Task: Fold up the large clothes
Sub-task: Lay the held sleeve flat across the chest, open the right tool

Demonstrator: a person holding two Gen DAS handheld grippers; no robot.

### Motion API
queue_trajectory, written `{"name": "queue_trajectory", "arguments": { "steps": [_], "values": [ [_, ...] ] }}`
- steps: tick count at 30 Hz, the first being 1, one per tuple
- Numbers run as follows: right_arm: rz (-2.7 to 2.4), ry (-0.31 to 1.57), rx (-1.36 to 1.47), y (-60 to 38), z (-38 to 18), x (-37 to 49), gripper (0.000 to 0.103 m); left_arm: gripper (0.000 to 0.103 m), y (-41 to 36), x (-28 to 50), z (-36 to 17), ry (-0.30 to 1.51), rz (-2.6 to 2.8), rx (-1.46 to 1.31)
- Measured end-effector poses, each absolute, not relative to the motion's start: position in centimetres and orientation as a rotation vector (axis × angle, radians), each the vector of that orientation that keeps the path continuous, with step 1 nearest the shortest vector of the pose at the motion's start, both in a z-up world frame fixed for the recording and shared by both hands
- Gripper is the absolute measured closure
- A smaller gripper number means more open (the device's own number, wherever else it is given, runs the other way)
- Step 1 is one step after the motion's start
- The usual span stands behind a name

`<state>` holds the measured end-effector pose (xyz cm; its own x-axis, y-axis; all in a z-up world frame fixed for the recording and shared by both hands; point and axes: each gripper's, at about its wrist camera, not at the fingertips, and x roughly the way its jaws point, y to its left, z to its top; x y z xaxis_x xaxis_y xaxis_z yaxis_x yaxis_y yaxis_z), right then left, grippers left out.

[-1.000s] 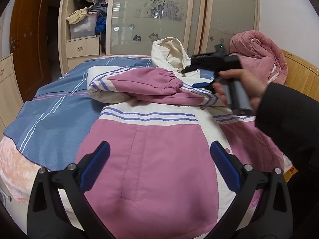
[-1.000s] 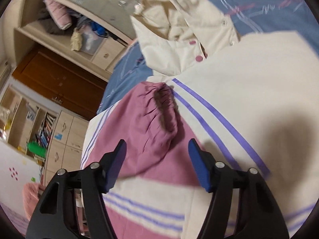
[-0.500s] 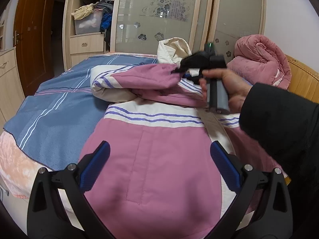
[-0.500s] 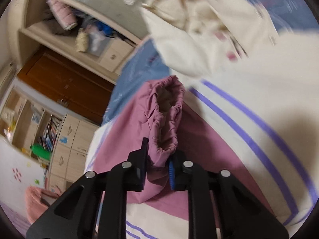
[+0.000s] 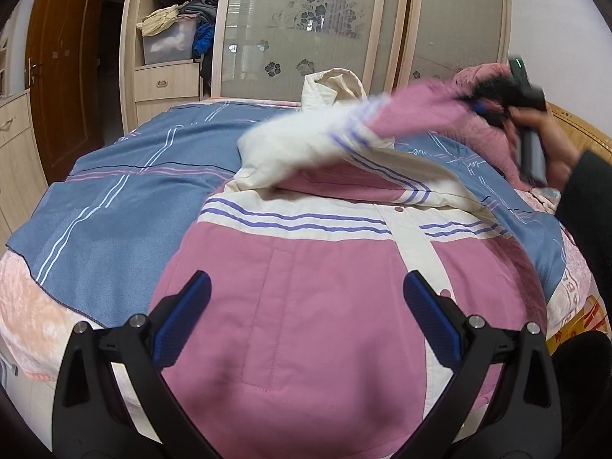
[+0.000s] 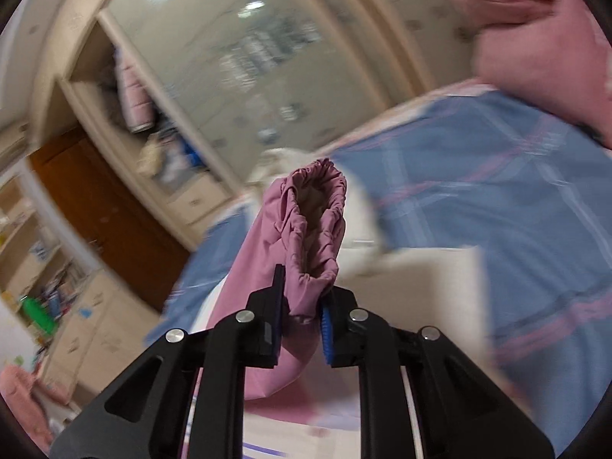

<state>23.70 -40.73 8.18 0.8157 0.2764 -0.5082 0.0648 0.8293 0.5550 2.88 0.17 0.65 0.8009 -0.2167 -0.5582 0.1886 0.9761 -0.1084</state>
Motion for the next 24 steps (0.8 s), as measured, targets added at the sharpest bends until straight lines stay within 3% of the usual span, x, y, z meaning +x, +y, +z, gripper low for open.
{"name": "queue_trajectory", "arguments": {
  "steps": [4, 8, 10, 11, 12, 14, 17, 21, 24],
  "values": [
    [0.006, 0.77, 0.582, -43.4, 0.8, 23.0, 0.087, 0.002, -0.1, 2.9, 0.4, 0.608, -0.214, -0.03],
    [-0.035, 0.785, 0.573, -43.4, -3.7, 23.0, 0.084, 0.002, -0.4, 3.4, 0.0, 0.627, -0.204, -0.03],
    [-0.034, 0.762, 0.559, -43.1, -4.3, 22.7, 0.07, 0.002, -0.6, 3.5, -0.1, 0.634, -0.198, -0.02],
    [-0.025, 0.76, 0.568, -42.9, -4.2, 22.8, 0.053, 0.002, -0.7, 3.6, -0.3, 0.637, -0.194, -0.014],
    [-0.016, 0.754, 0.578, -42.7, -4.0, 22.3, 0.042, 0.002, -0.8, 3.6, -0.4, 0.64, -0.19, -0.011],
    [-0.032, 0.729, 0.536, -42.4, -2.6, 20.2, 0.032, 0.002, -0.7, 3.8, -0.6, 0.647, -0.179, -0.008],
    [-0.055, 0.713, 0.501, -41.5, 0.3, 16.3, 0.026, 0.002, -0.5, 4.0, -0.9, 0.655, -0.161, -0.01],
    [-0.031, 0.612, 0.471, -38.9, 4.6, 8.7, 0.001, 0.002, -0.7, 3.8, -0.8, 0.647, -0.158, -0.014],
    [-0.068, 0.516, 0.344, -36.5, 5.4, 2.3, 0.001, 0.002, -1.4, 3.6, -0.8, 0.643, -0.165, 0.004]
  ]
}}
